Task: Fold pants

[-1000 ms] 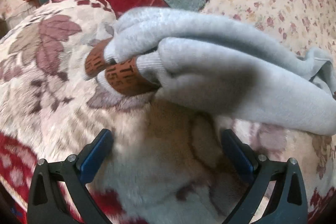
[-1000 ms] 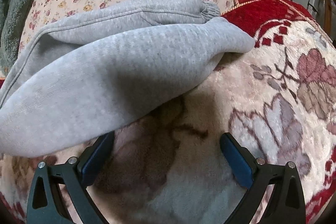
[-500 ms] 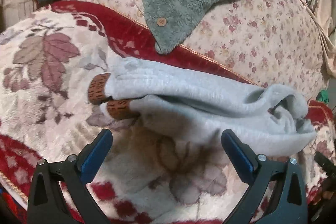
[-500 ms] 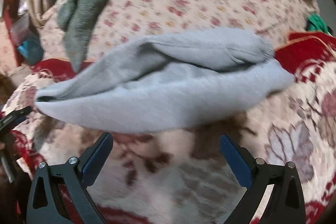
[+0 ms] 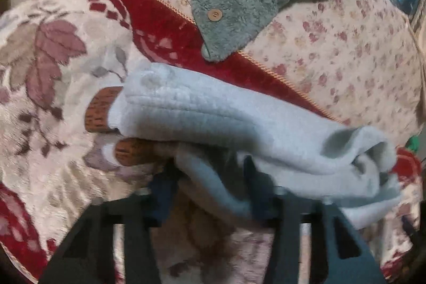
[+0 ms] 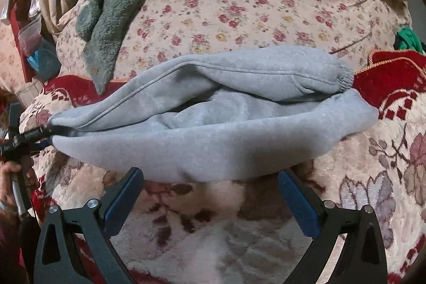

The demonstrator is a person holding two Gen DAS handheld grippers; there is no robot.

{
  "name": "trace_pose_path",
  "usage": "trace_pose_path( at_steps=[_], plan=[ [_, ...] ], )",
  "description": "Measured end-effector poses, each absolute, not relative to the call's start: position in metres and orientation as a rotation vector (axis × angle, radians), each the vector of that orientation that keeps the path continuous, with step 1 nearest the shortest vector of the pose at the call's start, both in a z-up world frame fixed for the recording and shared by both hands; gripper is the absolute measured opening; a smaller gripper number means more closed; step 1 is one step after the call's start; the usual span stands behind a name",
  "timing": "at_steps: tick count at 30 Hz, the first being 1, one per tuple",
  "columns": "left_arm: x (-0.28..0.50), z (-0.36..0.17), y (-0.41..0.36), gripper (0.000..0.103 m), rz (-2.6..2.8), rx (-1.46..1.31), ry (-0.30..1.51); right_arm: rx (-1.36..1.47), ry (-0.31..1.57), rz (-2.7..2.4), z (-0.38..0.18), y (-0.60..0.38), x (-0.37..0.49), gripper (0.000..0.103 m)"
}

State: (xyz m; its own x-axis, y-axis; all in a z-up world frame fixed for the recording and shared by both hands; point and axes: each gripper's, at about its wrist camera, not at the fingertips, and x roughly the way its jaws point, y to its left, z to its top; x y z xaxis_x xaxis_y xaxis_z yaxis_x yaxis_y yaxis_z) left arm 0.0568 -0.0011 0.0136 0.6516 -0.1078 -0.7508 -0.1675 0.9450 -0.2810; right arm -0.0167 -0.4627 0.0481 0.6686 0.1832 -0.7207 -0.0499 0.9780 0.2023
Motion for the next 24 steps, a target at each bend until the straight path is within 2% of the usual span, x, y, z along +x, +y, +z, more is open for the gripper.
trace_pose_path(
  at_steps=[1,5,11,16,22,23,24],
  plan=[
    [0.055,0.013,-0.001,0.016,0.059,-0.327,0.86,0.173,0.83,0.127,0.047,-0.466,-0.017,0.103],
    [0.045,0.01,0.004,0.013,0.047,-0.331,0.846,0.246,0.841,0.093,0.042,-0.486,-0.018,0.103],
    [0.025,0.018,-0.006,0.012,0.041,-0.283,0.809,0.543,0.843,-0.072,0.037,-0.552,-0.011,0.103],
    [0.01,0.021,-0.002,0.012,0.015,-0.322,0.804,0.582,0.93,-0.163,0.036,-0.582,0.022,0.103],
    [0.0,0.015,-0.007,0.011,0.014,-0.295,0.82,0.861,0.974,-0.157,-0.011,-0.625,0.052,0.101],
    [0.0,0.014,-0.006,0.011,0.011,-0.303,0.822,0.882,0.963,-0.178,-0.017,-0.629,0.052,0.082],
    [0.0,0.015,-0.004,0.011,0.004,-0.313,0.82,0.891,0.944,-0.179,-0.022,-0.635,0.052,0.03]
  ],
)
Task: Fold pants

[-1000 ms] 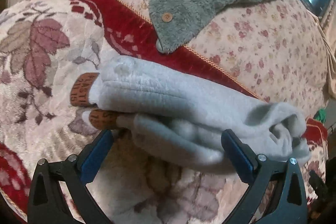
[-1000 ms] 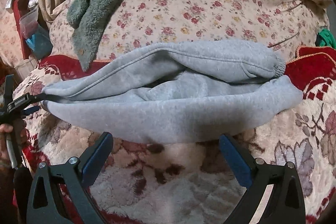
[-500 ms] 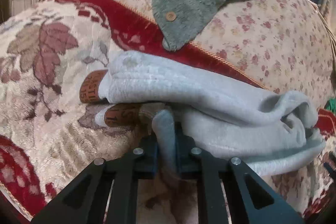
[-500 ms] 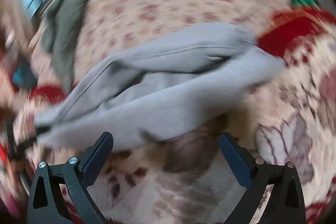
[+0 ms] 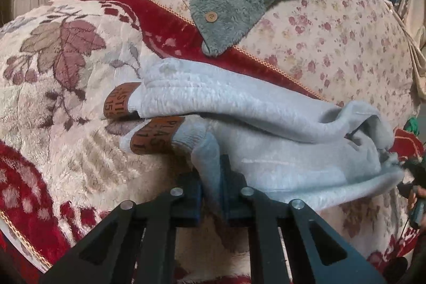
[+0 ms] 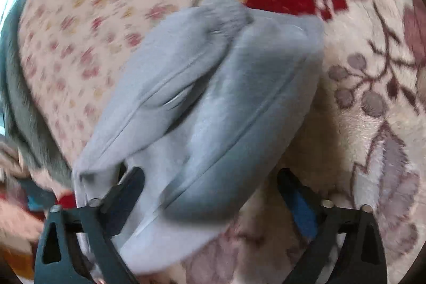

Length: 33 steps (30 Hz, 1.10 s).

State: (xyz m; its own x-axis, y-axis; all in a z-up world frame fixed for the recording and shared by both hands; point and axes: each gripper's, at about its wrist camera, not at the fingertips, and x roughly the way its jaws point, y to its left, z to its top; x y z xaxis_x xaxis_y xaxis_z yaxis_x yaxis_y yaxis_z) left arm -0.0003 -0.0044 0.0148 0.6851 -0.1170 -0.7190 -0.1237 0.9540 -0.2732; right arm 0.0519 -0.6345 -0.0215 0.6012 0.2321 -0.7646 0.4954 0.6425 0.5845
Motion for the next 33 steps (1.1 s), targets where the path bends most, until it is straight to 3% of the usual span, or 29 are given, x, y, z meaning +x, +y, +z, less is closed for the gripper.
trace_pose_path(
  at_steps=[1,6,16,27,31,33],
  plan=[
    [0.0,0.016,-0.003,0.011,0.0,-0.319,0.818,0.909,0.933,-0.166,-0.024,-0.638,0.051,0.023],
    [0.003,0.021,-0.001,0.011,-0.001,-0.315,0.806,0.818,0.88,-0.097,-0.004,-0.627,0.04,0.018],
    [-0.012,0.041,0.014,0.011,-0.03,-0.323,0.776,0.748,0.824,0.009,0.046,-0.595,-0.02,0.018],
    [-0.045,0.053,0.039,0.011,-0.004,-0.266,0.794,0.76,0.873,0.03,0.035,-0.581,-0.089,0.018],
    [-0.042,0.024,0.05,0.022,0.052,-0.324,0.887,0.722,1.005,-0.043,0.009,-0.576,-0.089,0.023],
    [-0.051,0.022,0.058,0.04,0.092,-0.338,0.861,0.665,1.067,-0.079,0.008,-0.571,-0.091,0.03]
  ],
)
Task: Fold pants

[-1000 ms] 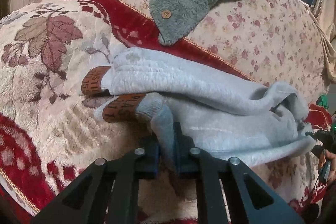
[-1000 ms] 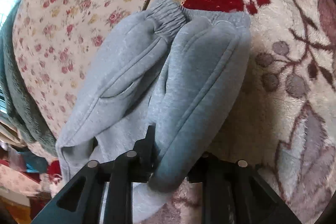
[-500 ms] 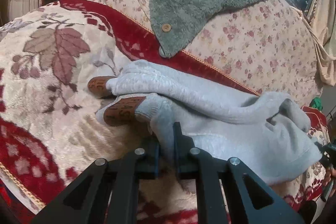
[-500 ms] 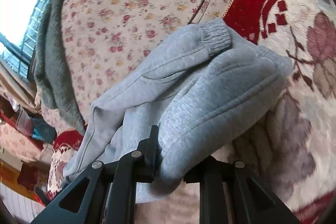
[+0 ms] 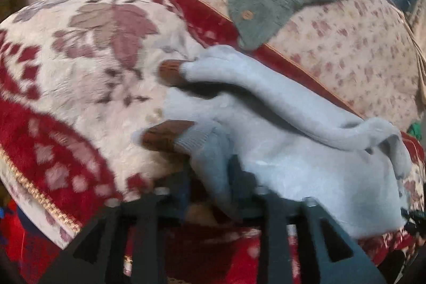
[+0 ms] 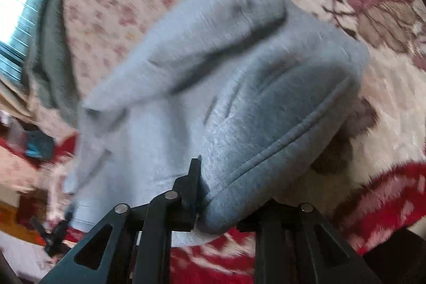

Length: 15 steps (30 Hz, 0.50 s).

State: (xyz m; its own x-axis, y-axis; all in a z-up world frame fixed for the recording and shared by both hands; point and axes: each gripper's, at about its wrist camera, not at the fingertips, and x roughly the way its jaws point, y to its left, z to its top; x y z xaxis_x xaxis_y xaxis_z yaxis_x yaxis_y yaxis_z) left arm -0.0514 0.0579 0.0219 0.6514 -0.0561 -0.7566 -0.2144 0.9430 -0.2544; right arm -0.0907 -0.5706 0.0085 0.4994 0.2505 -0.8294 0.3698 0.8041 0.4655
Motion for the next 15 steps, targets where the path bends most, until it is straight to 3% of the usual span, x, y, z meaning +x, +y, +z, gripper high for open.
trace_pose_path(
  at_steps=[2,3,5,11,15],
  plan=[
    [-0.061,0.028,0.07,0.072,0.126,-0.348,0.82,0.596,1.084,-0.111,0.02,-0.569,-0.097,0.04],
    [-0.065,0.031,0.077,0.075,0.138,-0.366,0.8,0.563,1.088,-0.126,0.026,-0.569,-0.1,0.047],
    [-0.069,0.036,0.091,0.075,0.156,-0.4,0.786,0.495,1.076,-0.18,0.046,-0.574,-0.109,0.052],
    [-0.062,0.061,0.082,0.075,0.099,-0.388,0.747,0.46,0.918,-0.107,0.101,-0.568,-0.116,0.052],
    [-0.043,0.06,0.049,0.078,0.05,-0.34,0.771,0.39,0.88,0.026,0.101,-0.528,-0.083,0.052]
  ],
)
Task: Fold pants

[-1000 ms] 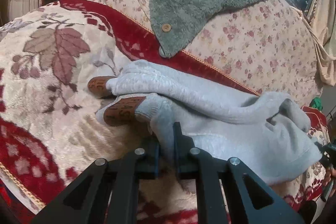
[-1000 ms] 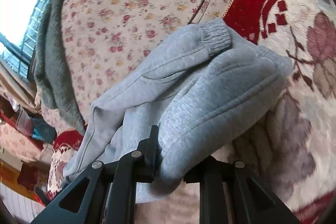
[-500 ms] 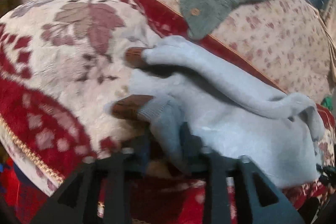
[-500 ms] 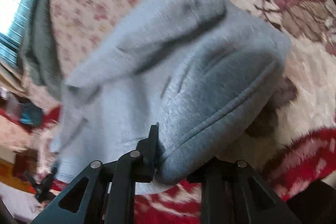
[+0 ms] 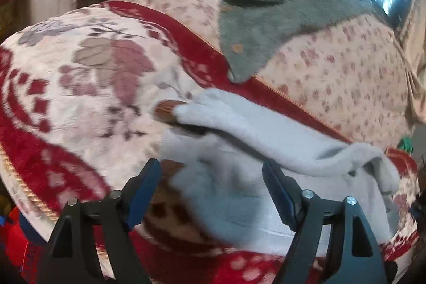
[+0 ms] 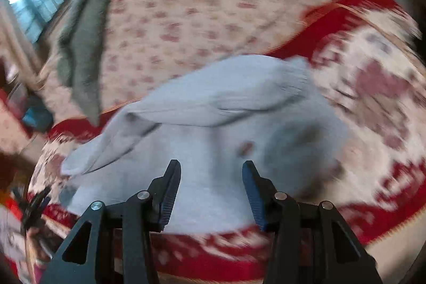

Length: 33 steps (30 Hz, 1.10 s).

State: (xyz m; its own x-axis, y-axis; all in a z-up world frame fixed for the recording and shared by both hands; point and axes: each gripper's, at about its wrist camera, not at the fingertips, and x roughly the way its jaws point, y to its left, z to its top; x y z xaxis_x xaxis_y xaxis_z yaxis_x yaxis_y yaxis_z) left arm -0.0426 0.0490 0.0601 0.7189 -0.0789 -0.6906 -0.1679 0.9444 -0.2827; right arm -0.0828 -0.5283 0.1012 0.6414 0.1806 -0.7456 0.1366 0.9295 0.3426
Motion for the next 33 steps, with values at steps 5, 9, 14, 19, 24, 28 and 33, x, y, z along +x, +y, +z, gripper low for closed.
trace_pose_path(
  at_steps=[5,9,14,19,24,28,33],
  plan=[
    [-0.029,0.03,0.03,0.078,0.075,-0.275,0.857,0.364,0.987,0.043,0.048,-0.501,-0.048,0.052],
    [-0.029,0.005,0.031,0.078,0.083,-0.273,0.936,0.388,1.075,0.045,0.005,-0.507,-0.05,0.052],
    [-0.031,0.017,0.023,0.078,0.11,-0.225,0.92,0.395,1.073,0.06,0.02,-0.508,-0.05,0.055],
    [-0.031,0.038,0.013,0.08,0.119,-0.195,0.877,0.371,0.989,0.107,0.047,-0.494,-0.053,0.069],
    [-0.027,0.056,-0.005,0.08,0.108,-0.148,0.831,0.343,0.925,0.141,0.07,-0.477,-0.046,0.079],
    [-0.02,0.061,-0.013,0.08,0.077,-0.168,0.829,0.383,0.919,0.158,0.075,-0.472,-0.035,0.08],
    [-0.011,0.062,-0.015,0.08,0.037,-0.224,0.839,0.473,0.906,0.171,0.076,-0.48,-0.027,0.084]
  ],
)
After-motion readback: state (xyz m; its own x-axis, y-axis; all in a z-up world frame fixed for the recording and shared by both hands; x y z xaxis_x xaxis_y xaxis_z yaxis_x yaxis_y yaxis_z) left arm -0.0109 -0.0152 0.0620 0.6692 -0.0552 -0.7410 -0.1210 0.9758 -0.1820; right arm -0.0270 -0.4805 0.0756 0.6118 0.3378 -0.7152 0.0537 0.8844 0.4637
